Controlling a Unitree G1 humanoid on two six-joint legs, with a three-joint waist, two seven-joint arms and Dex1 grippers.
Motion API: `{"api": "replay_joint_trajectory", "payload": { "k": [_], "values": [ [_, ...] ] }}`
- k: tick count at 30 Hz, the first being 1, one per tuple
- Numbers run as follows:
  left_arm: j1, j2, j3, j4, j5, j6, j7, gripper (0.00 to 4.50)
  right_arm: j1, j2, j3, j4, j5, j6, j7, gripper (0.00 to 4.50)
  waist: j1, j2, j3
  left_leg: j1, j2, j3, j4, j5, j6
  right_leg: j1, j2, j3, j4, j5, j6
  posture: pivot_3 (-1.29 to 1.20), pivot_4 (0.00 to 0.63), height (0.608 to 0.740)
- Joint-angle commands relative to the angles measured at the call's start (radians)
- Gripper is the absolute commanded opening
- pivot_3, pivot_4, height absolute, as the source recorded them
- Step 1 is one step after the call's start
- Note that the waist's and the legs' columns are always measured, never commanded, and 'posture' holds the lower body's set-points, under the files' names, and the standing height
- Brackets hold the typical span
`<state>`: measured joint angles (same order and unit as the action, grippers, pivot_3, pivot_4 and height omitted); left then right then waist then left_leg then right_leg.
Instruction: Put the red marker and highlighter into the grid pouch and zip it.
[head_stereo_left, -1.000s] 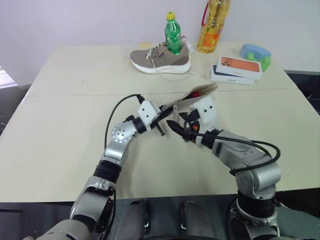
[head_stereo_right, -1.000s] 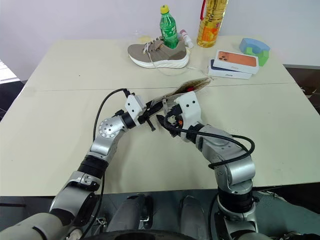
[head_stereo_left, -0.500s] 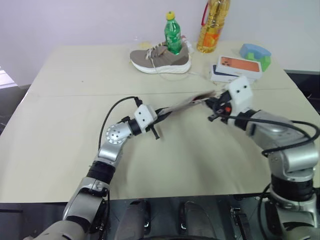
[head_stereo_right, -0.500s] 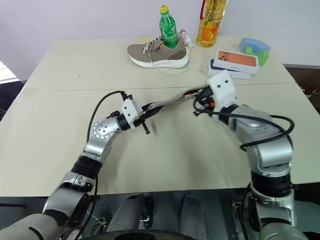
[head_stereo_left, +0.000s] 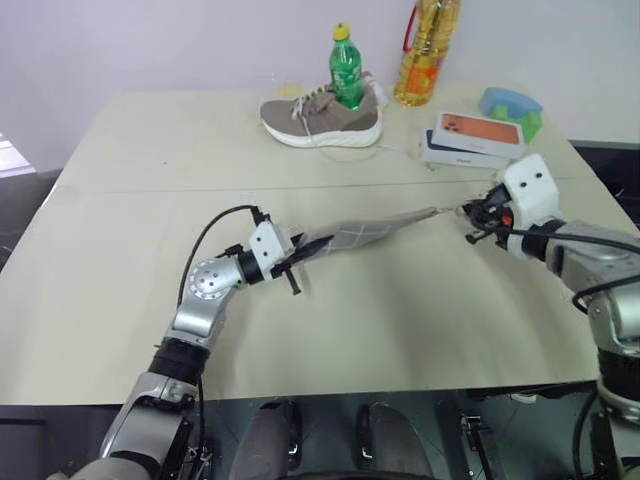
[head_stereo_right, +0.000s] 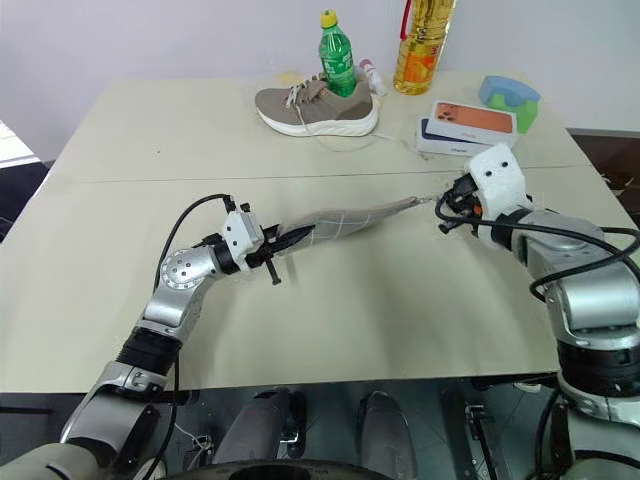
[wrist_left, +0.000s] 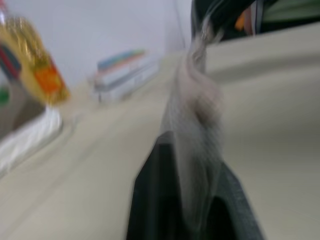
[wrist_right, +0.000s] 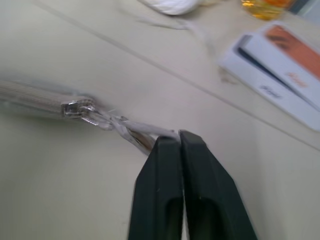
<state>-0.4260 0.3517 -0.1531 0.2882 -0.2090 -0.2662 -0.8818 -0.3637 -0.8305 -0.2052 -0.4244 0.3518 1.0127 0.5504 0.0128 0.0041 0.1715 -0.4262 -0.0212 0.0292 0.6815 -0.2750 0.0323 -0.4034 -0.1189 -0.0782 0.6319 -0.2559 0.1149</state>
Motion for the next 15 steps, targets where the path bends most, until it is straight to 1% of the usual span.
{"api": "replay_joint_trajectory", "payload": {
  "k": [1, 2, 4, 6, 9, 12, 15],
  "values": [
    [0.025, 0.035, 0.045, -0.054, -0.044, 0.084, -0.014, 1.91, 0.109, -0.071, -0.048, -0.13, 0.064, -0.031, 0.123, 1.81, 0.002, 0.0, 0.0, 0.0, 0.0, 0.0, 0.0, 0.0, 0.0, 0.0, 0.0, 0.0, 0.0, 0.0, 0.0, 0.0, 0.15, 0.74],
    [0.036, 0.048, 0.051, -0.068, -0.046, 0.106, -0.015, 2.49, 0.138, -0.083, -0.057, -0.145, 0.072, -0.043, 0.143, 2.4, 0.002, 0.0, 0.0, 0.0, 0.0, 0.0, 0.0, 0.0, 0.0, 0.0, 0.0, 0.0, -0.001, 0.0, 0.0, 0.0, 0.15, 0.74],
    [0.078, 0.098, 0.076, -0.093, -0.066, 0.174, -0.034, 3.4, 0.189, -0.086, -0.088, -0.151, 0.067, -0.093, 0.159, 3.31, 0.001, 0.0, 0.0, 0.0, 0.0, 0.0, 0.0, 0.0, 0.0, 0.001, 0.0, 0.0, -0.001, 0.0, 0.0, 0.0, 0.15, 0.74],
    [0.115, 0.132, 0.102, -0.115, -0.088, 0.238, -0.032, 3.4, 0.218, -0.078, -0.115, -0.145, 0.062, -0.129, 0.158, 3.31, -0.003, 0.0, 0.0, 0.001, 0.0, 0.0, 0.001, 0.0, 0.0, 0.001, 0.0, 0.0, -0.001, 0.0, 0.0, 0.0, 0.15, 0.74],
    [0.158, 0.174, 0.178, -0.114, -0.084, 0.303, 0.041, 3.4, 0.264, -0.056, -0.179, -0.117, 0.057, -0.182, 0.15, 3.31, 0.0, 0.0, 0.0, 0.001, 0.001, 0.0, 0.001, 0.0, 0.0, 0.001, 0.0, 0.0, 0.0, 0.0, 0.0, 0.0, 0.15, 0.74],
    [0.17, 0.183, 0.236, -0.116, -0.109, 0.374, 0.084, 3.4, 0.29, -0.039, -0.217, -0.084, 0.053, -0.21, 0.136, 3.31, 0.005, 0.0, 0.0, 0.001, 0.001, 0.0, 0.001, 0.0, 0.0, 0.001, -0.001, 0.0, 0.0, 0.0, 0.0, 0.0, 0.15, 0.74],
    [0.178, 0.19, 0.306, -0.101, -0.115, 0.424, 0.157, 3.4, 0.31, 0.005, -0.272, -0.036, 0.061, -0.261, 0.119, 3.31, 0.006, -0.001, 0.0, 0.001, 0.0, 0.0, 0.001, 0.0, 0.0, 0.002, -0.001, 0.0, -0.001, 0.0, 0.0, 0.0, 0.15, 0.74]
  ]
}}
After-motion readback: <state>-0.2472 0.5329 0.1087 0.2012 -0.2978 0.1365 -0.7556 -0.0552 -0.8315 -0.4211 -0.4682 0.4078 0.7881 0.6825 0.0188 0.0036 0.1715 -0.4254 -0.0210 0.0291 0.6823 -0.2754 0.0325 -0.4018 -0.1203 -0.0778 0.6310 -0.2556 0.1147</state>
